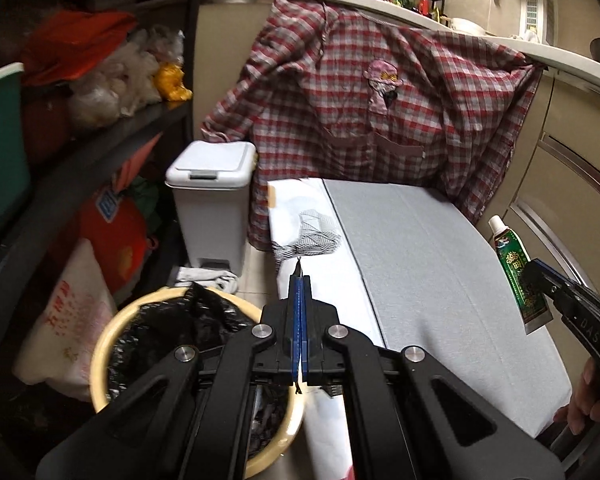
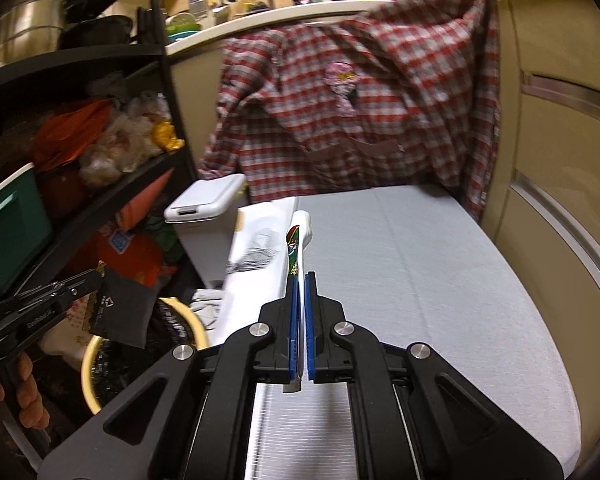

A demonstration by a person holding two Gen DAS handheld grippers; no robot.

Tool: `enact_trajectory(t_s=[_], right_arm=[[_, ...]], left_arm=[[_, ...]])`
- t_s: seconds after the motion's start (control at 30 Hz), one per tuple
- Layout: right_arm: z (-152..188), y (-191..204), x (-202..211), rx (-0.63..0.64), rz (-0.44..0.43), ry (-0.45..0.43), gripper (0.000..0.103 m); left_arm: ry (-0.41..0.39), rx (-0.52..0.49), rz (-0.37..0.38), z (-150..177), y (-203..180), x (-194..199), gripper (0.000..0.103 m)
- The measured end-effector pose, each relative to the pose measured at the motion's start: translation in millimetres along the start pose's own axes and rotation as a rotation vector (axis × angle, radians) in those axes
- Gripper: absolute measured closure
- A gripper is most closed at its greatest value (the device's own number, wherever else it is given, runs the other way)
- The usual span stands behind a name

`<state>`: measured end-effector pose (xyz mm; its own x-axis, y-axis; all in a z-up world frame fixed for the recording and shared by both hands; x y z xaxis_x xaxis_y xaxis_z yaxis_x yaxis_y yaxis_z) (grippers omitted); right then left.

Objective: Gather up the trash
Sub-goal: 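Carry the packet and tube over the bin and open both grippers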

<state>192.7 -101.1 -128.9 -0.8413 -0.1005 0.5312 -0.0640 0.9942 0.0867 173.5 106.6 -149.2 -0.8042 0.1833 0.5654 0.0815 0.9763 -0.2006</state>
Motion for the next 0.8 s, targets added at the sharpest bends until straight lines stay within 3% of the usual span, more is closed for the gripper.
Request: enact_trajectory(t_s=[0.47,0.8], right_arm=[[5.0,126.0,9.0,0.144,-0.172,0.004,0.099],[19.3,191.2,2.4,0.215,-0.246,0.032,0.099]], left_arm=[[-0.024,0.065,-0.151,4.1,75.1,49.9,0.103],[-0.019,0.090,-0.206,14.2,107.4,56.5,0.103]])
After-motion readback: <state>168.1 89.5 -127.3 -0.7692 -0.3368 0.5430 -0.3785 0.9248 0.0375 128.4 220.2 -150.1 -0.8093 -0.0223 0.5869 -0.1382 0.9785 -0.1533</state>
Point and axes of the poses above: each gripper's, at about its wrist camera, not at the fingertips, and x roughly against the way its jaws point, y to its left, z to its underside, the point moved 8 cm from there along -x, roughly the way its jaws point, and after that the axes turned 9 degrees about z, right-handed, at the moved point
